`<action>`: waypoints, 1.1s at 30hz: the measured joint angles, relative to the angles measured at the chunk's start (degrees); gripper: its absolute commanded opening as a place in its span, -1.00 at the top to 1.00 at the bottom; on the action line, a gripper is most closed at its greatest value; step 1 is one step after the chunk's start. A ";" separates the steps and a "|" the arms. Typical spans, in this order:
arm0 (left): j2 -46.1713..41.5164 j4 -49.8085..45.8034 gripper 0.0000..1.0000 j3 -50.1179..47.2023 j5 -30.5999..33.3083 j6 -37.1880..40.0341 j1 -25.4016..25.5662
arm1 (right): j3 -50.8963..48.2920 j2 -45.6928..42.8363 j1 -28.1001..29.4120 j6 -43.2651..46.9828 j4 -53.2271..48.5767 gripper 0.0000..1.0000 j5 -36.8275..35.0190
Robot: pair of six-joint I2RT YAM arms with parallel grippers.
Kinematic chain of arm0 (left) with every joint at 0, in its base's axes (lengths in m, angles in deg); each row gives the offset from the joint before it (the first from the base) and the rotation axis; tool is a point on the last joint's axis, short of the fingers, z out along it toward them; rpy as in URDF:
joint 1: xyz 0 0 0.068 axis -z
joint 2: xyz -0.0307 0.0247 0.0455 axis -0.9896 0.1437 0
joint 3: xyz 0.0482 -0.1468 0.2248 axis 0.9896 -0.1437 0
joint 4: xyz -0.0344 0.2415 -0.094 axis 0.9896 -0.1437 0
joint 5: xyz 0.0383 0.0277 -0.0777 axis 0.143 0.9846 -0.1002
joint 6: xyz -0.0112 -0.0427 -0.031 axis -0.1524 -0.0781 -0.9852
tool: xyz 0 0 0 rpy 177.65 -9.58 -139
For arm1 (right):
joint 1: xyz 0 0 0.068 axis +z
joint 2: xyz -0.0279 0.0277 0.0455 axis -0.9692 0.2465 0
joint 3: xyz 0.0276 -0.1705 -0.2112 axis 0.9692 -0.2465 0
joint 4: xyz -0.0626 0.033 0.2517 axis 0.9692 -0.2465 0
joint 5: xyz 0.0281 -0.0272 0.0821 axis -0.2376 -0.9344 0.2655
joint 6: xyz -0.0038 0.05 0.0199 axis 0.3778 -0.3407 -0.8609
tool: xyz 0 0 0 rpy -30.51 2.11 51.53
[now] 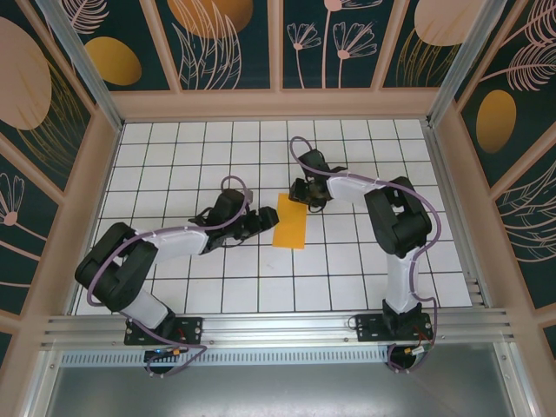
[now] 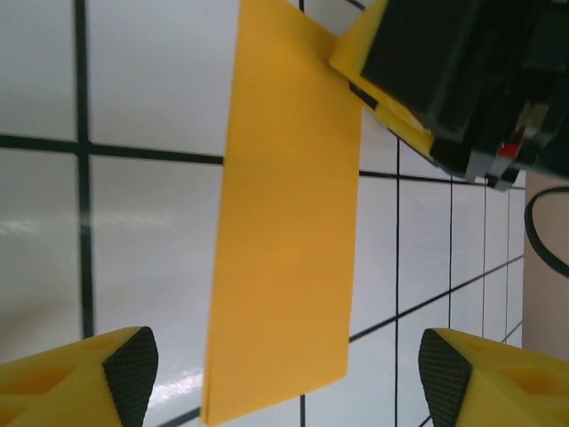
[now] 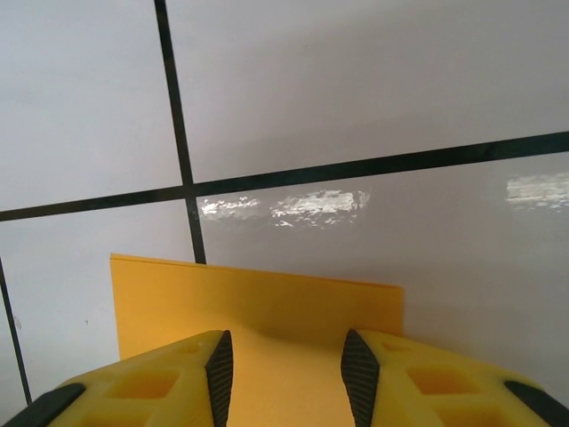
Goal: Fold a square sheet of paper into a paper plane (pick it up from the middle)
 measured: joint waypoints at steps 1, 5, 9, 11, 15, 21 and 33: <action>0.39 -0.02 -0.48 0.17 -0.39 -0.59 0.52 | -0.37 -0.13 -0.20 -0.04 0.44 0.18 0.33; 2.69 -0.46 -0.39 1.44 -0.76 -1.77 1.90 | -1.36 -0.61 -0.63 -0.26 1.73 0.18 1.42; 5.11 -2.62 -0.35 3.63 -0.72 -1.77 3.19 | -2.05 -0.74 -0.96 -0.48 2.73 0.20 1.99; 5.84 -3.76 -0.33 4.79 -0.68 -1.66 3.91 | -2.49 -0.90 -1.22 -0.87 3.30 0.24 2.51; 6.95 -5.73 -0.31 6.91 -0.48 -1.38 5.22 | -3.30 -1.14 -1.77 -1.29 4.24 0.24 3.41; 10.12 -9.55 -0.48 10.47 0.94 -0.55 6.29 | -3.98 -1.27 -2.12 -1.29 5.27 0.25 4.26; 10.69 -14.38 -0.51 12.94 4.28 0.61 7.06 | -4.42 -1.38 -2.54 -1.29 5.97 0.25 5.31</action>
